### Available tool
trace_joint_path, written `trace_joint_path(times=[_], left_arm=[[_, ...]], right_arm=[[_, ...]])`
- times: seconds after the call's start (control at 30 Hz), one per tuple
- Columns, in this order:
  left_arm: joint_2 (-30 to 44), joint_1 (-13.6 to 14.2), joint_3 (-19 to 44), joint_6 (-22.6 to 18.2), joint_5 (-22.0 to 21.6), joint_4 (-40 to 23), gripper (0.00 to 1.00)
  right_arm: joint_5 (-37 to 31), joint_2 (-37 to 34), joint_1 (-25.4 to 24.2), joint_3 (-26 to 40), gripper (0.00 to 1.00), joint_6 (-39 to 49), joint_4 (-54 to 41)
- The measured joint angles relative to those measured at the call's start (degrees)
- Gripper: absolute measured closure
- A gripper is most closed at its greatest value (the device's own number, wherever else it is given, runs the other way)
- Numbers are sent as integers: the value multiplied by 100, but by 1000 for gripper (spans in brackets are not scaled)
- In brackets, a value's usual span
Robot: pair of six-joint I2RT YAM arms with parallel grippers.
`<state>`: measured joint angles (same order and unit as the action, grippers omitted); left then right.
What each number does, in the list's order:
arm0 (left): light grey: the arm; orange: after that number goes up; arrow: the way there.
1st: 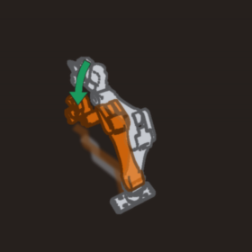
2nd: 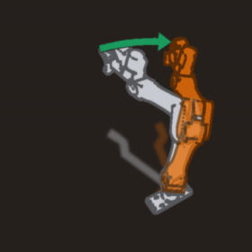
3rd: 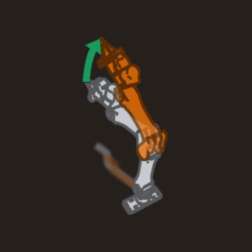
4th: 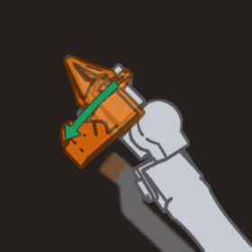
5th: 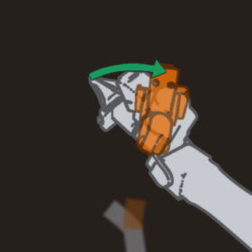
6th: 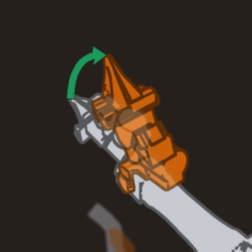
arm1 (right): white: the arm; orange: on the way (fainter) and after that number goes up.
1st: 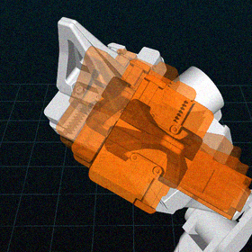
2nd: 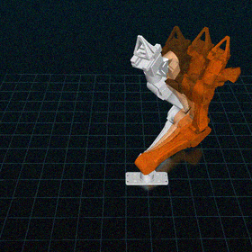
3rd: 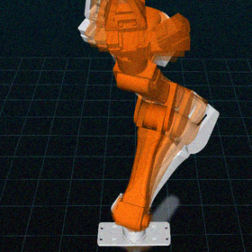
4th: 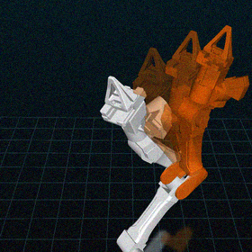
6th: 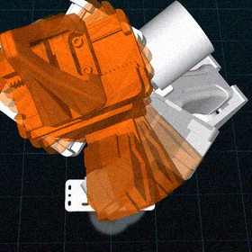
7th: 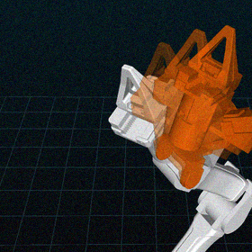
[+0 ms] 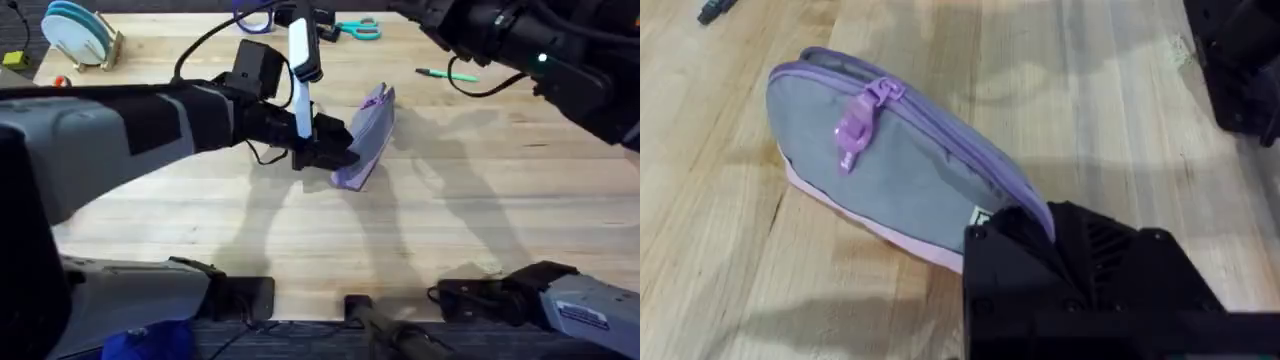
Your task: Unzip the bag, pick up the pens from the table one at a time and place them inside, then zip the bag closed.
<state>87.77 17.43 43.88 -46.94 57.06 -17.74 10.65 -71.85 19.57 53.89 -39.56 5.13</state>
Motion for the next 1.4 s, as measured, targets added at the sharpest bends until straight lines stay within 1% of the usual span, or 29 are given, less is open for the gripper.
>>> trace_joint_path(times=[0.13,0.3,0.33,0.37,0.4,0.43,0.57,0.6,0.63,0.7,0.97,1.2,1.4], left_arm=[[0,0,0,0,-2,0,958],[2,0,0,0,-4,0,958],[0,0,0,0,-4,0,958],[2,0,0,-1,-4,0,958],[2,0,0,0,-4,0,958],[2,0,0,0,-4,0,958],[1,0,0,0,-4,0,958],[0,0,0,0,-4,0,958],[2,0,0,0,-4,0,958],[1,0,0,-1,-4,0,958],[0,0,0,0,-7,0,958],[2,0,0,-1,-11,0,958],[2,0,0,0,-13,0,958]], right_arm=[[62,26,0,0,972,350,-309],[98,306,0,0,972,822,-934],[99,377,2,0,967,927,-1070],[100,431,1,0,929,1013,-1183],[102,493,0,0,826,1108,-1306],[103,543,0,0,698,1187,-1405],[101,737,0,0,110,1436,-1720],[101,775,0,0,36,1483,-1786],[101,817,0,0,13,1515,-1866],[101,880,0,0,7,1554,-2004],[101,977,2,0,6,1603,-2468],[101,977,2,0,6,1615,-2544],[98,977,2,0,6,1921,-2907]])
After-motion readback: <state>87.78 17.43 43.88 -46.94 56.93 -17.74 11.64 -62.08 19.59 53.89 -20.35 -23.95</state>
